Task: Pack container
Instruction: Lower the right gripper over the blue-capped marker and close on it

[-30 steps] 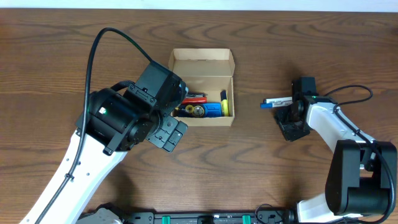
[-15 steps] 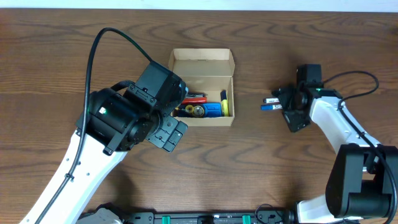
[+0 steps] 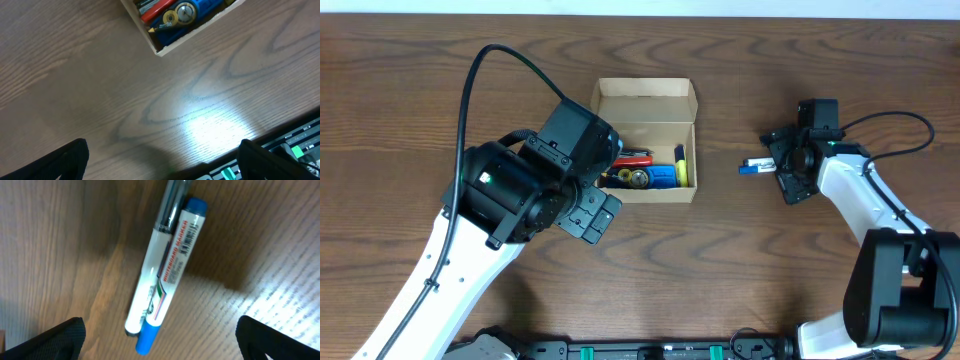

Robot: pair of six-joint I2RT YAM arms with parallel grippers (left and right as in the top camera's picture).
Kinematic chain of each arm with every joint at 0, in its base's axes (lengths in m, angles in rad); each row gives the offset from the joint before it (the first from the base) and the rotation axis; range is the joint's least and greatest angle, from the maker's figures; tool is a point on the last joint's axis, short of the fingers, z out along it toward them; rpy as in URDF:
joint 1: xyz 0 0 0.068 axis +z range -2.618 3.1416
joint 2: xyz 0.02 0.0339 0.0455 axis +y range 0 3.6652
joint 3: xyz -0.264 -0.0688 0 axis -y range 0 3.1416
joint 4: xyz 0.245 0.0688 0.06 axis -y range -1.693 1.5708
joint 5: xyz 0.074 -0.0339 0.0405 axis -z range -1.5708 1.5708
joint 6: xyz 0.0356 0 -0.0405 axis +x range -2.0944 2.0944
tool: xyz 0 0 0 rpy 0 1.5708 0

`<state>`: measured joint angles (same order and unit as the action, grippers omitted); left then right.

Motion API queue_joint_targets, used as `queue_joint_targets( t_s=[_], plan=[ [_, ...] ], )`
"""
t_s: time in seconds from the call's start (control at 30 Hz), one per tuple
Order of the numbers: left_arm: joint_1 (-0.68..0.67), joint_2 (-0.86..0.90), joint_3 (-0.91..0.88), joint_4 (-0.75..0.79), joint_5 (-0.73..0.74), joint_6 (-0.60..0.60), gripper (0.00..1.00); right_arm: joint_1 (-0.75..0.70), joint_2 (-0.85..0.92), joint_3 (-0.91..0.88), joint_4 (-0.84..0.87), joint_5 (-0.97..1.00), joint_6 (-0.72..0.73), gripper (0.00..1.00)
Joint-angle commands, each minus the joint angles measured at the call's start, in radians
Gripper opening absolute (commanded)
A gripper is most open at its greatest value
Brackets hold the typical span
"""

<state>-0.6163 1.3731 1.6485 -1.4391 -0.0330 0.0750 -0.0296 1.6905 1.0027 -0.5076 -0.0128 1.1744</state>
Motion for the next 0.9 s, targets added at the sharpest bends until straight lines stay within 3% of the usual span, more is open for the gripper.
queue_joint_targets(
  t_s=[0.0,0.3,0.57,0.87],
  plan=[
    [0.001,-0.006,0.006,-0.004,0.000,-0.011,0.95,-0.010,0.032,0.011,0.011,0.012,0.028,0.97],
    [0.001,-0.006,0.006,-0.004,0.000,-0.011,0.95,-0.019,0.066,0.011,-0.025,-0.030,0.045,0.85],
    [0.001,-0.006,0.006,-0.004,0.000,-0.011,0.95,-0.033,0.067,0.011,-0.055,-0.029,0.045,0.66],
    [0.001,-0.006,0.006,-0.004,0.000,-0.011,0.95,-0.055,0.111,0.011,-0.051,-0.044,0.045,0.67]
  ],
)
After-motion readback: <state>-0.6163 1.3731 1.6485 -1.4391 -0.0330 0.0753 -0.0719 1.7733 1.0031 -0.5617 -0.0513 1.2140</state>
